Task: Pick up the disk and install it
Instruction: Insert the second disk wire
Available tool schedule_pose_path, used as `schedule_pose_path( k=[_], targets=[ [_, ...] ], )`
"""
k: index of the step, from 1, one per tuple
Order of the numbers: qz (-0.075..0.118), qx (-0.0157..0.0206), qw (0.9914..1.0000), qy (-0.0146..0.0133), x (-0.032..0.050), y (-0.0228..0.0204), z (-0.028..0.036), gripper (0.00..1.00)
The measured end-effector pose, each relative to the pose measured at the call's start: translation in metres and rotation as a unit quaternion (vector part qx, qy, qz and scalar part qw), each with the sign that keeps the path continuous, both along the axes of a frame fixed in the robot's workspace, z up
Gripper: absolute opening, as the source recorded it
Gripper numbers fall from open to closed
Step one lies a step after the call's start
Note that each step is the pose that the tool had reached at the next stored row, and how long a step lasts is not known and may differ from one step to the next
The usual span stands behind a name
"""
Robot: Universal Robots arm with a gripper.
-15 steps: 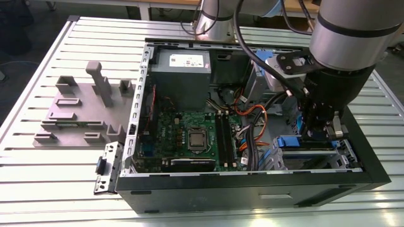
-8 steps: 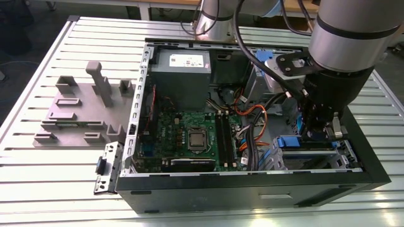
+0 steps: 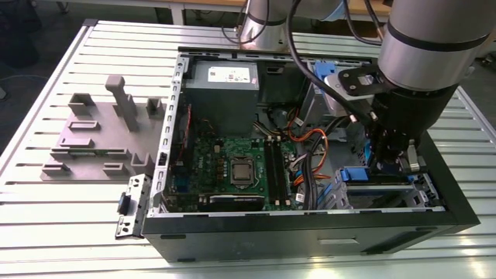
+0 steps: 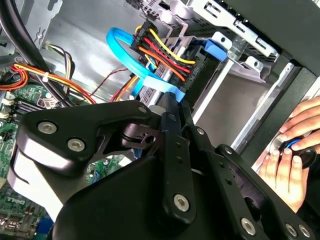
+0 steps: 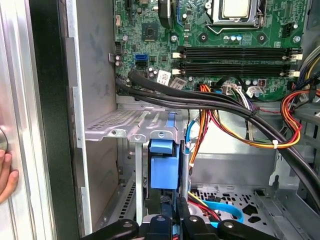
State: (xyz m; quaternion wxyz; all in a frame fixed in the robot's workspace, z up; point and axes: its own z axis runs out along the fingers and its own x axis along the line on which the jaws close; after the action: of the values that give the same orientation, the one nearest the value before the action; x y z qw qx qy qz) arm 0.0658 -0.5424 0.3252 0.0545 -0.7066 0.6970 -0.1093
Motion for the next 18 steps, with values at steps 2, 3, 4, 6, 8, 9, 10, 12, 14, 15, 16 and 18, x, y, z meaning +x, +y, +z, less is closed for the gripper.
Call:
schedule_pose_path(
  k=[2, 3, 4, 6, 8, 9, 10, 12, 14, 15, 16, 18],
  targets=[
    [0.0, -0.0001, 1.0, 0.0, 0.0, -0.0002, -0.0014, 0.16],
    [0.0, -0.0002, 1.0, 0.0, 0.0, -0.0003, -0.0021, 0.16],
    [0.0, -0.0003, 1.0, 0.0, 0.0, -0.0003, -0.0026, 0.16],
    [0.0, -0.0005, 1.0, 0.0001, 0.0, -0.0004, -0.003, 0.16],
    [0.0, -0.0001, 1.0, 0.0, 0.0, -0.0004, -0.0034, 0.16],
    [0.0, -0.0002, 1.0, 0.0, 0.0, -0.0004, -0.0034, 0.16],
    [0.0, -0.0001, 1.0, 0.0, 0.0, -0.0004, -0.0034, 0.16],
    [0.0, 0.0002, 1.0, -0.0001, 0.0001, -0.0003, -0.0036, 0.17],
    [0.0, 0.0003, 1.0, 0.0, 0.0001, -0.0003, -0.0023, 0.23],
    [0.0, 0.0002, 1.0, 0.0, 0.0001, -0.0003, -0.0005, 0.29],
    [0.0, 0.0004, 1.0, 0.0, 0.0001, -0.0003, 0.0011, 0.29],
    [0.0, 0.0005, 1.0, 0.0001, 0.0, -0.0003, 0.0052, 0.29]
  ],
)
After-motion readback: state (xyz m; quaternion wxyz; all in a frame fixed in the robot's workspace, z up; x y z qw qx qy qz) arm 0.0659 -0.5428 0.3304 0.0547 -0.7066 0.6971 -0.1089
